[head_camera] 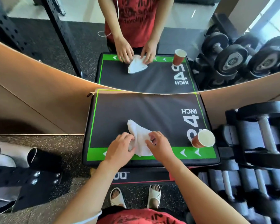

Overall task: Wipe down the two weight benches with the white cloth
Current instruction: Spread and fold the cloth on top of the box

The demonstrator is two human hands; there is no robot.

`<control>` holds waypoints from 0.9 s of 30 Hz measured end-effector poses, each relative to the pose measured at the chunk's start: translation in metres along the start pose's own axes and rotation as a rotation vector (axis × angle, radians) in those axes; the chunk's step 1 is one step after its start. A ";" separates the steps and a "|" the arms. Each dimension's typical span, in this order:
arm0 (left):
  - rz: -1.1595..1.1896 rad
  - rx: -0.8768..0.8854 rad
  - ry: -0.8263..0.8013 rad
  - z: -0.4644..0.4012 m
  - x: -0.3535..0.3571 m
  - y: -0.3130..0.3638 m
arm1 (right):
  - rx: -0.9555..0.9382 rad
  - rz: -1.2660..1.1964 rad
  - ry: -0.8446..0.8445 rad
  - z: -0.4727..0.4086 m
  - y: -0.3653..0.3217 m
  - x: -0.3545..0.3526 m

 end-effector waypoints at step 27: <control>-0.073 0.078 0.060 -0.003 0.020 0.027 | 0.188 -0.029 -0.006 -0.016 0.032 -0.024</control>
Point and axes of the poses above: each hand's wrist, its own z-axis away from the middle knuckle, its own x-axis out of the palm, y = z × x, the point moved 8 cm from there along -z, towards the middle knuckle, and after that the axes turned 9 degrees about -x, right-handed, at the moved point
